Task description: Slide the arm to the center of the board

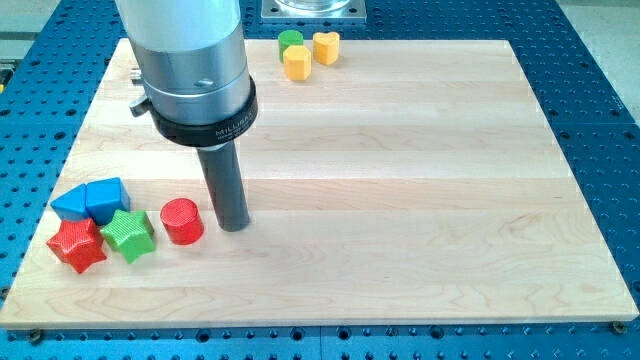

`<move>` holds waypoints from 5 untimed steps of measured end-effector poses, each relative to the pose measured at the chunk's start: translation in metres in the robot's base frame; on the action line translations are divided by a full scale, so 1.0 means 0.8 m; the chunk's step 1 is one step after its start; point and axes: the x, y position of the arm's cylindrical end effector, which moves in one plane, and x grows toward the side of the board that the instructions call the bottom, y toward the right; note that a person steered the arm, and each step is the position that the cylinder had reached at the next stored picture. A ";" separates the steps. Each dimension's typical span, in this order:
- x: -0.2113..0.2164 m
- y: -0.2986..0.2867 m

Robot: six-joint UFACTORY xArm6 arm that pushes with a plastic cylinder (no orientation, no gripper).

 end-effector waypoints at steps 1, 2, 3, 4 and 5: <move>0.000 0.000; 0.000 0.001; 0.000 0.001; 0.008 0.001; -0.009 0.006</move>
